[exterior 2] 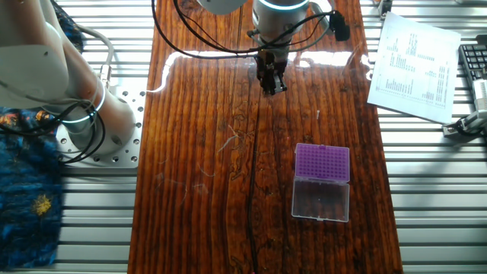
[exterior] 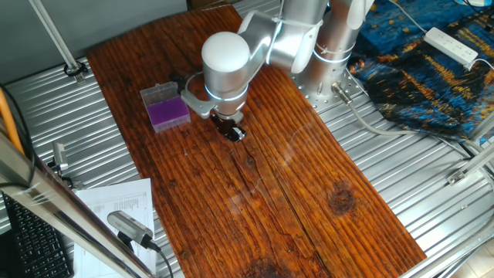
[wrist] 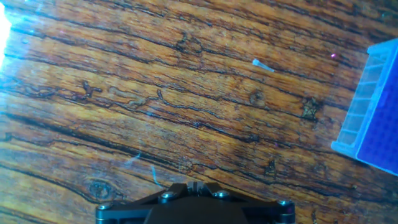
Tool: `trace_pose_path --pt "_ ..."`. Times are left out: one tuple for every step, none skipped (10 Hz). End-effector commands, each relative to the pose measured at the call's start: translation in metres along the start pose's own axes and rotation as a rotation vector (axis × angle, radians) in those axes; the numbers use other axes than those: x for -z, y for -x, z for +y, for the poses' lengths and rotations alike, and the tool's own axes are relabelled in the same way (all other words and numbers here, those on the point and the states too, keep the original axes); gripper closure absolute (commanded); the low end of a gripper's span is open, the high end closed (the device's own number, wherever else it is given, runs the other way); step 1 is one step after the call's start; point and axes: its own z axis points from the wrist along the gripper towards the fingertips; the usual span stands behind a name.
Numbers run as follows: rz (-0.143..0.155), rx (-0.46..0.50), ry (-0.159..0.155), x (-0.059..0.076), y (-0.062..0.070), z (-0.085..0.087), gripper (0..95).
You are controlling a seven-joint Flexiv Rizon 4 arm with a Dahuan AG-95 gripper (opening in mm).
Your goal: Insert a small pipette tip into the holder for small pipette tips
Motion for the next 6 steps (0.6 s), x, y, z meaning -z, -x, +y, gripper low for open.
trace_pose_path --pt "0.005 0.178 0.040 0.0001 0.0002 0.0007 95.0" --pt "0.003 0.215 0.054 0.0001 0.0002 0.0007 95.0" --pt "-0.023 0.314 0.083 0.0001 0.0002 0.0007 95.0" --pt "-0.048 0.362 0.145 0.0001 0.0002 0.0007 95.0" --pt "-0.030 0.389 0.137 0.0001 0.0002 0.0007 95.0" --pt "-0.010 0.412 0.121 0.0001 0.0002 0.0007 95.0"
